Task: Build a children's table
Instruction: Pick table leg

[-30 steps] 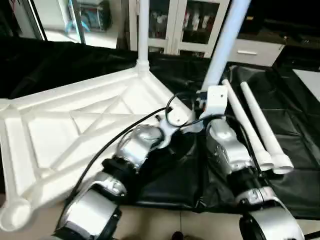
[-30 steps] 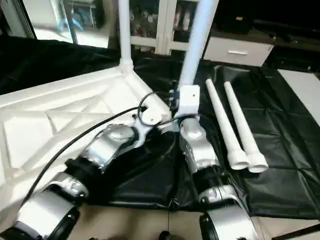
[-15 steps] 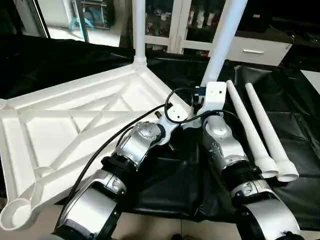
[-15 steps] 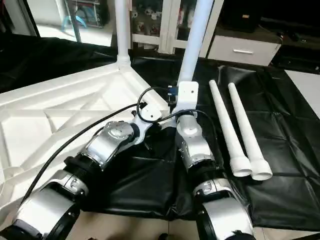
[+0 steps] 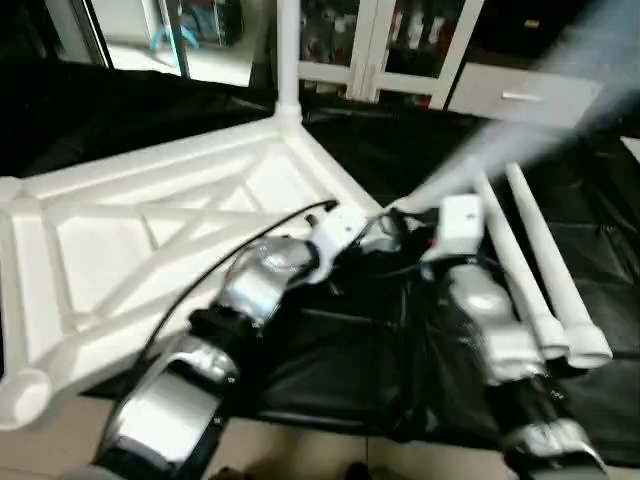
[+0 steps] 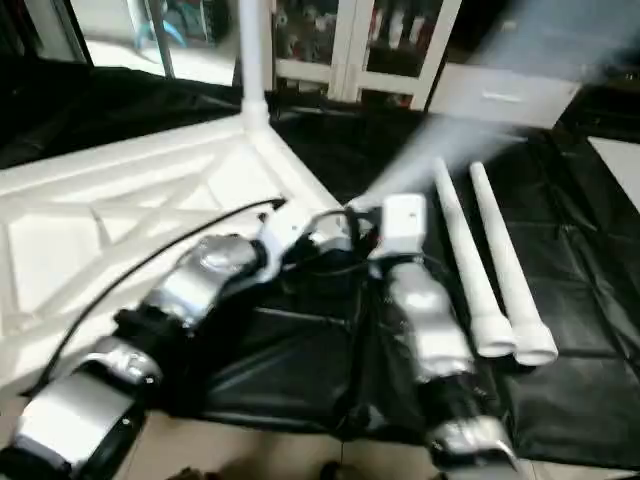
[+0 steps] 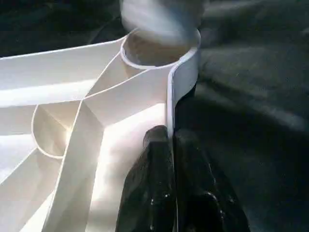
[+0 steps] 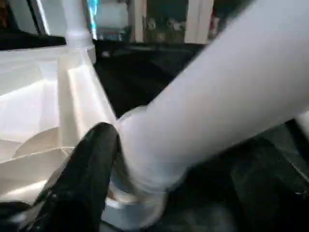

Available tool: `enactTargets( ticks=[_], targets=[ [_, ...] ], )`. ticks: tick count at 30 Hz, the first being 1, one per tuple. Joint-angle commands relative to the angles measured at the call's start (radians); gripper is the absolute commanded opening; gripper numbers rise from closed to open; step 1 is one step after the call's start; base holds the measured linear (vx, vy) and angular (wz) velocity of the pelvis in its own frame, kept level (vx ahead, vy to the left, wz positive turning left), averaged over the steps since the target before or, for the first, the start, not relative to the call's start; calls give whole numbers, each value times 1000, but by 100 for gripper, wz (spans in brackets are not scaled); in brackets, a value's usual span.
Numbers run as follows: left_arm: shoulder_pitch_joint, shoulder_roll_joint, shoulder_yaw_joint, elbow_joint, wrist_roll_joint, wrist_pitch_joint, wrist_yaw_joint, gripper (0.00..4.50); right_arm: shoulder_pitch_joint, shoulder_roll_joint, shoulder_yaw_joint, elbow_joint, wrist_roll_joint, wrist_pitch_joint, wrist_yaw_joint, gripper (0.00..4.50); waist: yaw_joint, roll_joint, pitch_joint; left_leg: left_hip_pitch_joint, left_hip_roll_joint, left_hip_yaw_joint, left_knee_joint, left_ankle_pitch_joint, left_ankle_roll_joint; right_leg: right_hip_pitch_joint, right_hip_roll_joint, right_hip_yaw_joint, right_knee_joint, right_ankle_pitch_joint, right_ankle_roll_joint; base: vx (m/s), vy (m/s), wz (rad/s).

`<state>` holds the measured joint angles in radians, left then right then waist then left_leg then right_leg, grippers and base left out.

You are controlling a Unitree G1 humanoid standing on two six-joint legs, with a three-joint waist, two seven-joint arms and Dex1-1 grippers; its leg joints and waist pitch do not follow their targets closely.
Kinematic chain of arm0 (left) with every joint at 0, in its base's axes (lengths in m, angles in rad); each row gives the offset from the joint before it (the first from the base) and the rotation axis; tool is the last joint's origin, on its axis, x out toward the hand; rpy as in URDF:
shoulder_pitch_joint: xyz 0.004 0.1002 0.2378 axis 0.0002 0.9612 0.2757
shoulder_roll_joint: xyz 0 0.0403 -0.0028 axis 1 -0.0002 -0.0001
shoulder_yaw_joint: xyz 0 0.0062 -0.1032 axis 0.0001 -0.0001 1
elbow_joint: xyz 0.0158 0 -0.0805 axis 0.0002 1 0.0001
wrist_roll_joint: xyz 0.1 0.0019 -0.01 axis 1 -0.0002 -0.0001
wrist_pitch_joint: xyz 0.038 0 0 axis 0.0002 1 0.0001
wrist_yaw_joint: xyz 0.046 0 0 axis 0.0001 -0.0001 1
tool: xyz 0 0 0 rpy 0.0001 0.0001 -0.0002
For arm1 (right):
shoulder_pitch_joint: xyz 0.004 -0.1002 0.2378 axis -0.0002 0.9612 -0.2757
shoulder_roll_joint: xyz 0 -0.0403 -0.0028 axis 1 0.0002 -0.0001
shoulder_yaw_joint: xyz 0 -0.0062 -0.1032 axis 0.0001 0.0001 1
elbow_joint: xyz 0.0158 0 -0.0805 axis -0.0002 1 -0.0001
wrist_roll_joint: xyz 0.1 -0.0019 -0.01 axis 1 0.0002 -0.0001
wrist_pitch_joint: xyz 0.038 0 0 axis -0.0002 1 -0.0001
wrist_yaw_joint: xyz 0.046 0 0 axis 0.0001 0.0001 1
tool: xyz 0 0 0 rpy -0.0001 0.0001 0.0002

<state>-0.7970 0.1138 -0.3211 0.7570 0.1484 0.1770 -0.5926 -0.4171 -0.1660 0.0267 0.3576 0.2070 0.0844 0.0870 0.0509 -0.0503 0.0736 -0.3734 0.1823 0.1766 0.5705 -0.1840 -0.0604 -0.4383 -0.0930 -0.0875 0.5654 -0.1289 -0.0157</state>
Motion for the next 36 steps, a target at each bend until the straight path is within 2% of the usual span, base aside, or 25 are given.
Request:
enactTargets(
  ticks=[1, 3, 4, 5, 6, 8, 11, 13, 14, 16, 19, 22, 24, 27, 28, 30, 32, 34, 36],
  targets=[
    [0, 20, 19, -79, -19, -57, -28, 0, 59, -53, -30, -126, 47, 56, 65, 386, 12, 1, -82, 11, 38, -2, -51, -84, 136, 82, -53, 48, -33, -71, -241, 0, 0, 0],
    [17, 37, 14, -86, -20, -65, -58, 0, 98, -93, -33, -204, 70, 90, 120, 417, 18, 5, -82, 11, 43, -4, -49, -67, 147, 83, -53, 49, -29, -43, -245, 0, 0, 0],
    [21, 41, 14, -88, -20, -68, -65, 0, 105, -102, -35, -219, 72, 97, 130, 423, 17, 3, -83, 11, 41, -4, -48, -64, 149, 83, -51, 49, -28, -41, -247, 0, 0, 0],
    [29, 47, 13, -91, -21, -70, -73, 0, 114, -111, -41, -234, 83, 109, 145, 425, 15, 7, -80, 9, 40, -2, -49, -88, 145, 81, -52, 48, -33, -72, -251, 0, 0, 0],
    [33, 50, 12, -94, -20, -71, -77, 0, 117, -115, -44, -238, 92, 116, 154, 431, 15, 6, -78, 9, 41, -2, -49, -102, 138, 80, -53, 48, -36, -95, -248, 0, 0, 0],
    [49, 62, 6, -100, -17, -77, -88, 0, 127, -126, -50, -242, 104, 138, 169, 441, 15, 10, -75, 12, 42, -2, -52, -164, 103, 76, -54, 48, -46, -188, -233, 0, 0, 0],
    [63, 71, 1, -107, -15, -80, -98, 0, 139, -117, -62, -249, 111, 164, 162, 441, 16, 12, -74, 13, 43, -5, -55, -191, 70, 74, -54, 48, -49, -228, -210, 0, 0, 0],
    [69, 74, 2, -113, -14, -78, -102, 0, 146, -110, -62, -258, 117, 185, 158, 441, 16, 12, -75, 12, 43, -6, -55, -192, 58, 73, -53, 48, -48, -229, -204, 0, 0, 0],
    [69, 74, 2, -113, -14, -78, -102, 0, 146, -110, -62, -258, 117, 185, 158, 441, 17, 6, -76, 10, 42, -6, -53, -183, 58, 75, -55, 48, -45, -221, -203, 0, 0, 0],
    [71, 75, 4, -117, -15, -73, -103, 0, 150, -108, -56, -261, 113, 197, 156, 441, 16, 5, -75, 8, 41, -6, -53, -177, 59, 75, -55, 48, -45, -221, -199, 0, 0, 0],
    [79, 78, 6, -116, -8, -72, -105, 0, 159, -114, -12, -264, 79, 233, 179, 441, 16, 7, -76, 7, 41, -6, -52, -169, 59, 76, -55, 48, -44, -224, -195, 0, 0, 0],
    [92, 87, -3, -127, -2, -88, -121, 0, 161, -104, -4, -284, 86, 241, 186, 441, 16, 8, -76, 7, 41, -7, -51, -162, 62, 75, -55, 48, -43, -214, -195, 0, 0, 0],
    [102, 96, -15, -137, 1, -120, -141, 0, 161, -101, -7, -287, 87, 242, 181, 441, 18, 10, -76, 7, 41, -7, -52, -159, 62, 75, -55, 48, -43, -208, -194, 0, 0, 0],
    [150, 138, -76, -185, 11, -236, -245, 0, 161, -104, -22, -289, 82, 250, 172, 441, 19, 16, -75, 11, 43, -7, -53, -168, 57, 73, -55, 49, -42, -209, -194, 0, 0, 0],
    [168, 151, -93, -202, 6, -270, -284, 0, 161, -105, -27, -290, 80, 254, 170, 441, 18, 14, -75, 10, 43, -6, -54, -176, 53, 73, -55, 50, -43, -217, -191, 0, 0, 0],
    [175, 155, -98, -209, 0, -283, -302, 0, 161, -105, -29, -291, 78, 256, 170, 441, 25, 19, -73, 22, 45, -3, -55, -208, 37, 62, -53, 51, -49, -251, -185, 0, 0, 0],
    [184, 156, -99, -220, -7, -289, -316, 0, 162, -105, -31, -293, 77, 258, 172, 441, 31, 21, -73, 22, 48, -3, -57, -225, 20, 63, -54, 52, -47, -261, -180, 0, 0, 0],
    [196, 162, -107, -235, -18, -313, -345, 0, 164, -105, -33, -298, 76, 262, 173, 441, 34, 18, -73, 25, 48, -1, -58, -238, 9, 61, -53, 54, -47, -265, -174, 0, 0, 0],
    [211, 175, -128, -251, -25, -375, -389, 0, 166, -102, -33, -307, 75, 267, 171, 441, 33, 14, -74, 20, 45, 1, -59, -238, 8, 63, -52, 57, -45, -274, -164, 0, 0, 0]
  ],
)
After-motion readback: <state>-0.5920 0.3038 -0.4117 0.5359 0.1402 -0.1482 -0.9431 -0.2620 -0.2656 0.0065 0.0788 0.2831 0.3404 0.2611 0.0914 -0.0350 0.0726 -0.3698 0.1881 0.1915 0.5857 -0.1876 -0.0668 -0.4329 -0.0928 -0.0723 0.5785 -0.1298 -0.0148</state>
